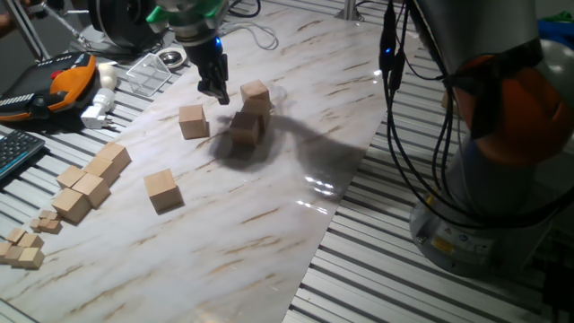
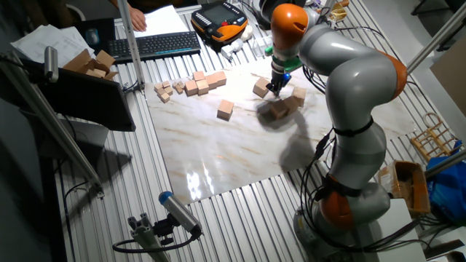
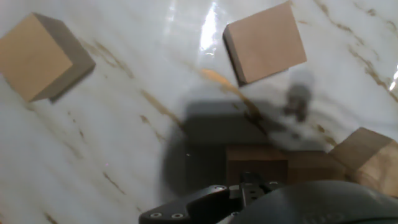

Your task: Stack the blocks into a cross shape

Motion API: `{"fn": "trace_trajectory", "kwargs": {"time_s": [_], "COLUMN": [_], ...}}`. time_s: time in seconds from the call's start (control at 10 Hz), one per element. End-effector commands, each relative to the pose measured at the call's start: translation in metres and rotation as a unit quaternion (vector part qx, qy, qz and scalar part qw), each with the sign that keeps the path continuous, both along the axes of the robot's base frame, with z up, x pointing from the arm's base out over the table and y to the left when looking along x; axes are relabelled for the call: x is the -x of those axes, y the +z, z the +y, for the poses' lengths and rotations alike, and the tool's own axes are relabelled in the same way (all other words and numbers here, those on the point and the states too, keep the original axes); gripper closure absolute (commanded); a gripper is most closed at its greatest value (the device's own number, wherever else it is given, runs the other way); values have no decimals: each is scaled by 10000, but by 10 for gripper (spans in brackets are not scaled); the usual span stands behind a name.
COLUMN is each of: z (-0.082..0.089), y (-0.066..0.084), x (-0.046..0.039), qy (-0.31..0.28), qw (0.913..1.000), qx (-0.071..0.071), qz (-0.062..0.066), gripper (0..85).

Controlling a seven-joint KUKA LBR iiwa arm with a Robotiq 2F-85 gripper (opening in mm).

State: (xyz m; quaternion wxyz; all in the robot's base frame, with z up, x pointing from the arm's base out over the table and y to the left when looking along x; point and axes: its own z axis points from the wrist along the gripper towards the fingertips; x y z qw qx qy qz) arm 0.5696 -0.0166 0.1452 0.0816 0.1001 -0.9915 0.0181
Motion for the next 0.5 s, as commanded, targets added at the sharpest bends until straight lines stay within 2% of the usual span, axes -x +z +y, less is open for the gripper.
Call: {"fn": "trace_trajectory", "kwargs": {"time_s": [0.0,0.2,0.4], "z": [0,0,0], "y": [-1,-1,-1], "x": [0,0,0], "qy": [-219,-492,-584], "qw": [9997,9988,9982], "qx": [-20,50,53], "qz": [45,61,103], "gripper": [850,850,850]}}
